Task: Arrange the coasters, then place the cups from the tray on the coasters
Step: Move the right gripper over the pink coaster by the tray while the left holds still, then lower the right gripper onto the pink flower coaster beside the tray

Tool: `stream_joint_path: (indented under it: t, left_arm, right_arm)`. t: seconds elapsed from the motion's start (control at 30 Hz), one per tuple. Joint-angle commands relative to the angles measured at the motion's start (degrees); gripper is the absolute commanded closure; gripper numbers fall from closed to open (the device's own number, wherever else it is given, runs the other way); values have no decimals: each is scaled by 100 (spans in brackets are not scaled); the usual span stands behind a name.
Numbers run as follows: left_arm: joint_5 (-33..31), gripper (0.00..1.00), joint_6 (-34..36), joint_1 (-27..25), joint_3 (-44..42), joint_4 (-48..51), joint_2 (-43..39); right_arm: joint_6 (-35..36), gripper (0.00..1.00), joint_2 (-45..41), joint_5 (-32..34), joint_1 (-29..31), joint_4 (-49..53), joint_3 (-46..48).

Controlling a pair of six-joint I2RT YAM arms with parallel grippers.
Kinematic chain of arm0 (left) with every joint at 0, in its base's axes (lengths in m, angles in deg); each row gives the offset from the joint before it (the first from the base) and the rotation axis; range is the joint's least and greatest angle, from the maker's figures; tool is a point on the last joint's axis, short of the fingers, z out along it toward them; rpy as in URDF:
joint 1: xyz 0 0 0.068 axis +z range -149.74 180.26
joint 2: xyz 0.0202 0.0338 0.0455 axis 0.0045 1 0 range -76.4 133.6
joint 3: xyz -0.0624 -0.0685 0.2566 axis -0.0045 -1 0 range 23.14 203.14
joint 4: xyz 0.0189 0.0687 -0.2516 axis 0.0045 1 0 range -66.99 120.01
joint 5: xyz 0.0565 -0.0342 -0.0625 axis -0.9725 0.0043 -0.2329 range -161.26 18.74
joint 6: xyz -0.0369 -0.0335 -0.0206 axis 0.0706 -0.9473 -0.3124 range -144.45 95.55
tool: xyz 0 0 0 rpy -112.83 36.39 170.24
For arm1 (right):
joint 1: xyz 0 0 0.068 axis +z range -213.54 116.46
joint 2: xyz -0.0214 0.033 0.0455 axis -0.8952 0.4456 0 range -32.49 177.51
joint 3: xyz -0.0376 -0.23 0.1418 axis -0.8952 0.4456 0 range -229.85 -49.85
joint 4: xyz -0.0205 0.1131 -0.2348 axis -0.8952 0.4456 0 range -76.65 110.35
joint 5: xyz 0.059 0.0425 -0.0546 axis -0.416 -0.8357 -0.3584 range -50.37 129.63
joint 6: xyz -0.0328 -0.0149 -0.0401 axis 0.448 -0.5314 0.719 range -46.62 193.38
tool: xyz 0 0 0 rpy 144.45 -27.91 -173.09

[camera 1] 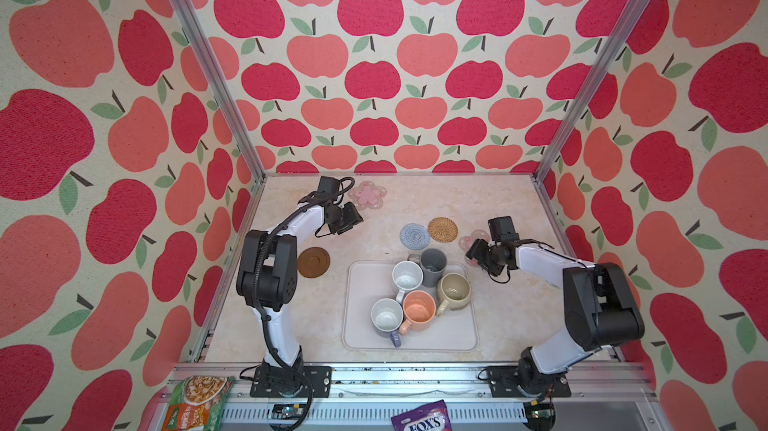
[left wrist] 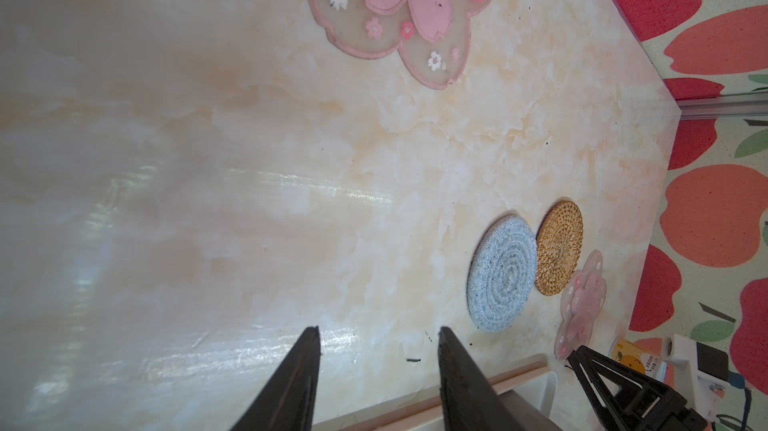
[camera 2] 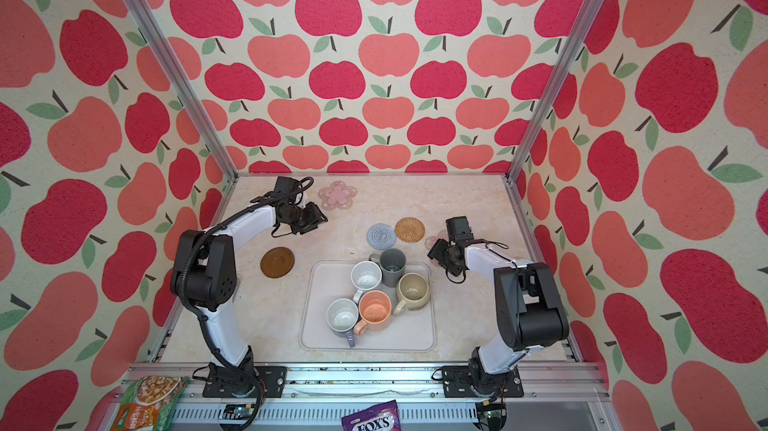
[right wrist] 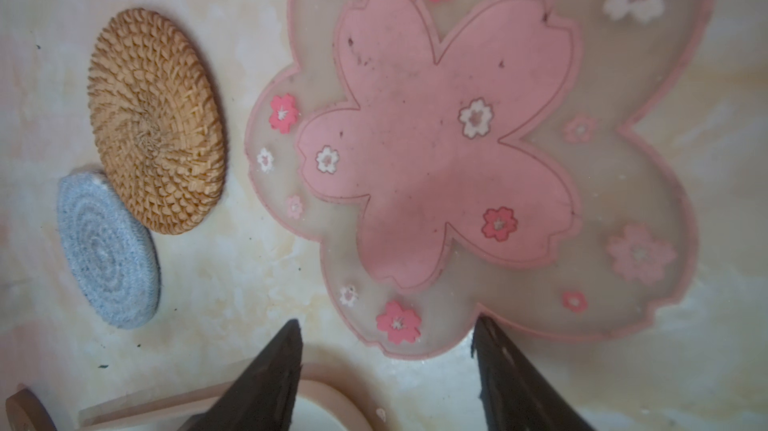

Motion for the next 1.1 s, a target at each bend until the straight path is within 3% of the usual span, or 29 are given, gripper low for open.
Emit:
stream_joint_path:
  t: [0.0,0.47,1.07]
  left_arm:
    - [55,52,-79,32,-50,22,118]
    - [82,52,-89,32,110,92,283]
    - [113,51,-74,20,536,182,740]
  right_arm:
    - [-184,32,417,163,4,183,98]
    - [108,32,1032,274,-100,215,-608]
    - [563,32,2002,-49,-400,332,-2029]
